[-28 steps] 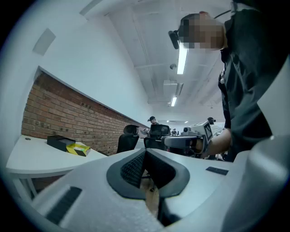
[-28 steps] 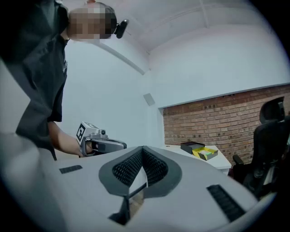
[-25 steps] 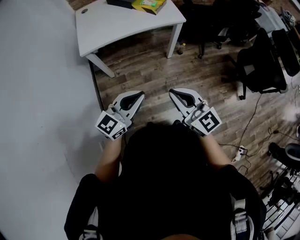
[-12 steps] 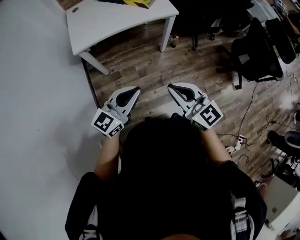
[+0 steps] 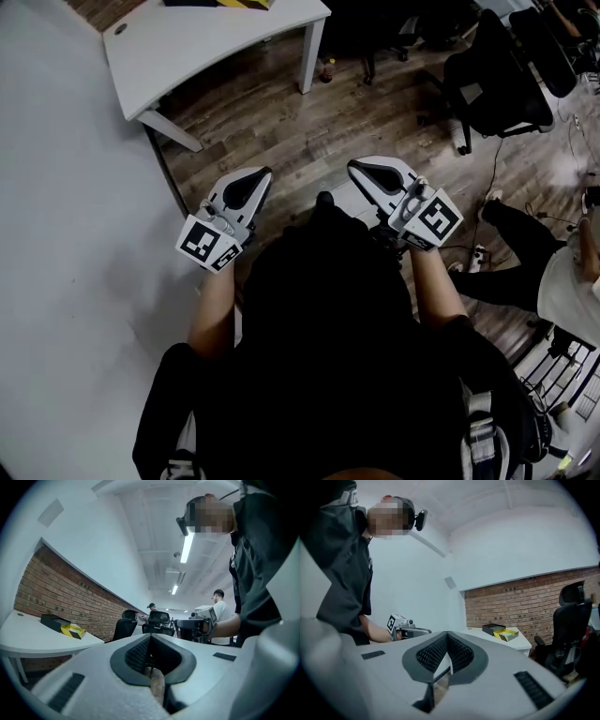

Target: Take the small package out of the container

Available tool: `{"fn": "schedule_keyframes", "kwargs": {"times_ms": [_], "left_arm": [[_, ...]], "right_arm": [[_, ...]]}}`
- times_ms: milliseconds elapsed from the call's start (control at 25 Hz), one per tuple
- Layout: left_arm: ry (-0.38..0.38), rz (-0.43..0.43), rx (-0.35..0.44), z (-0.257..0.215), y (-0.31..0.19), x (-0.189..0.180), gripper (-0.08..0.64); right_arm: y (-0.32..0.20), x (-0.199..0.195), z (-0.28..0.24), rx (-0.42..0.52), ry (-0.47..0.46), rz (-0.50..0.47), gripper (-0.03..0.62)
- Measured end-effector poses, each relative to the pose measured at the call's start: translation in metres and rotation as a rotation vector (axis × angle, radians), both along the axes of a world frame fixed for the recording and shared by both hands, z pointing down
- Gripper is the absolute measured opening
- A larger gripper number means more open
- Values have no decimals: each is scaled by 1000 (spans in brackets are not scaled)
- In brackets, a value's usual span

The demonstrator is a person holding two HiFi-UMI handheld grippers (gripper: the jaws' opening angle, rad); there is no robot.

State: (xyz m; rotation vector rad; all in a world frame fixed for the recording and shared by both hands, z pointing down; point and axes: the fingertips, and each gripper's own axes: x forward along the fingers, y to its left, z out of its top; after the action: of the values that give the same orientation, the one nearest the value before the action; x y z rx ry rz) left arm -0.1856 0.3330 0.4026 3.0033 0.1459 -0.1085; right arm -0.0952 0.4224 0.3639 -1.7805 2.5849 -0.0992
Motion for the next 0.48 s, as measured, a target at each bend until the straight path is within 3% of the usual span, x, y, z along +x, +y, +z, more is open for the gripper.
{"fn": "schedule_keyframes", "kwargs": {"times_ms": [160, 480], "left_arm": [[-6, -5, -7, 2, -5, 1, 15], [-33, -74, -9, 3, -30, -1, 15]], "right_arm": [[-7, 10, 6, -22, 21, 17, 5], [-41, 11, 12, -16, -19, -55, 5]]}}
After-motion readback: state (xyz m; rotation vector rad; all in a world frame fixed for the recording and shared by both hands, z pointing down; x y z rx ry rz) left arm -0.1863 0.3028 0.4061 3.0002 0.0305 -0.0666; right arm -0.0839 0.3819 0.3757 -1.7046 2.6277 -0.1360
